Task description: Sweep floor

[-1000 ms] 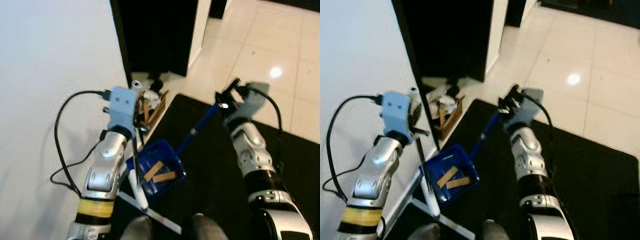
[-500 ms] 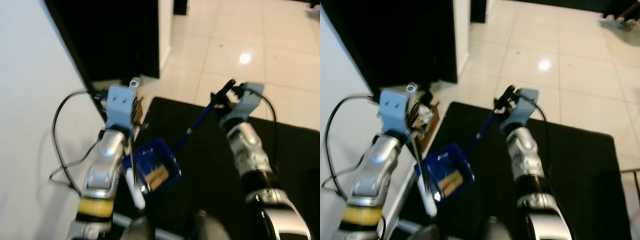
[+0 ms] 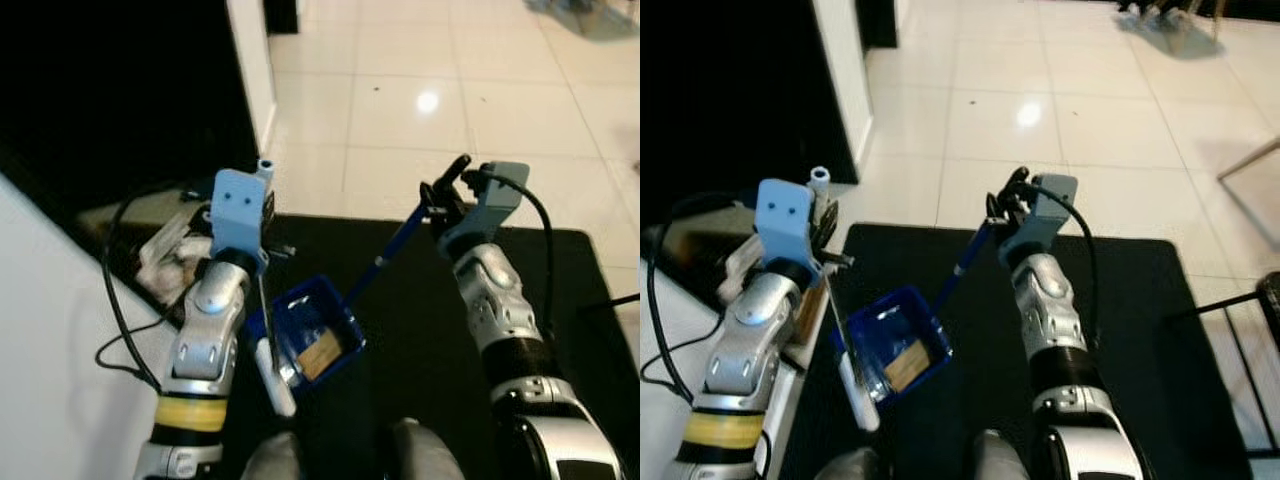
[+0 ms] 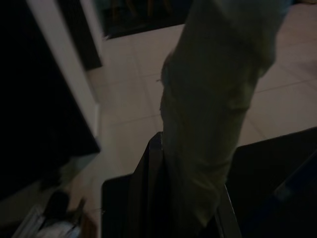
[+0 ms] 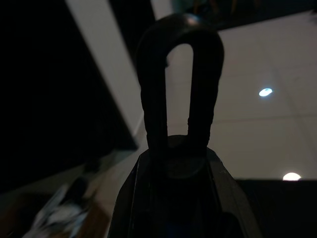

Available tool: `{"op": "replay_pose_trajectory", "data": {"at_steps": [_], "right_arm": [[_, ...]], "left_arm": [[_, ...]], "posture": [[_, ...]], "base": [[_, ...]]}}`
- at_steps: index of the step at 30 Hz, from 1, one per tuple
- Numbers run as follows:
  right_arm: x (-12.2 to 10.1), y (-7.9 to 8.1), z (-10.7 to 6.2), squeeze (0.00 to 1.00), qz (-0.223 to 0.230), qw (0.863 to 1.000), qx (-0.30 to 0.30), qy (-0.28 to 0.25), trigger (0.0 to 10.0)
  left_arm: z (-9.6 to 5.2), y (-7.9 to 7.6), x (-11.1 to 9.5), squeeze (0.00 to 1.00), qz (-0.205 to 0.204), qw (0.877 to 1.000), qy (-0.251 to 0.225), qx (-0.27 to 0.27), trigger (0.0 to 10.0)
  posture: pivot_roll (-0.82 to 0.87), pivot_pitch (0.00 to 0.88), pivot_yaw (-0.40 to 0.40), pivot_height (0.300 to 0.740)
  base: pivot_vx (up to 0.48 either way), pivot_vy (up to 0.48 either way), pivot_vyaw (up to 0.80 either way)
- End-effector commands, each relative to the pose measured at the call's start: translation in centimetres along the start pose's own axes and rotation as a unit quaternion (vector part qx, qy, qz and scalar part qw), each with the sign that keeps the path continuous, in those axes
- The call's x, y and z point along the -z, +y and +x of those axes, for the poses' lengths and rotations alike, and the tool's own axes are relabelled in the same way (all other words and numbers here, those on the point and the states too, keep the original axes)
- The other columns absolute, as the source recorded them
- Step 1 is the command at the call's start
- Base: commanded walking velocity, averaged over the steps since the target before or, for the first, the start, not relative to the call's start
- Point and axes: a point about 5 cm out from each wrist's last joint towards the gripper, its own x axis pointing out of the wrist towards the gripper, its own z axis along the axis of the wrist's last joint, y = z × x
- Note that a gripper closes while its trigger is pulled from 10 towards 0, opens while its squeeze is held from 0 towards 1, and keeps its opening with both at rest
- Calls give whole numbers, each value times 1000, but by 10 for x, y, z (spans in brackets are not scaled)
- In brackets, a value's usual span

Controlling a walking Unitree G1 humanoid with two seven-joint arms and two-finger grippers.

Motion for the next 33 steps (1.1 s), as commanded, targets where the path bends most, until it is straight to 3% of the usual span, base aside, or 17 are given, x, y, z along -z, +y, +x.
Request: {"op": "replay_pose_trajectory", "data": {"at_steps": [1,15,33], "right_arm": [[-2,8,2,0,27,1000,-9,-13,10000],[-1,8,1,0,27,1000,-9,-12,10000],[-2,10,2,0,26,999,-13,-16,10000]], "left_arm": [[0,-2,-5,0,-22,1000,-18,4,10000],[-1,-3,-5,0,-22,1000,-19,6,10000],[1,-4,-5,0,-22,1000,-20,9,10000]], "posture": [[34,99,-28,740],[34,102,-28,740],[35,93,-30,740]], "base": [[386,0,-481],[386,0,-429],[386,0,0]]}}
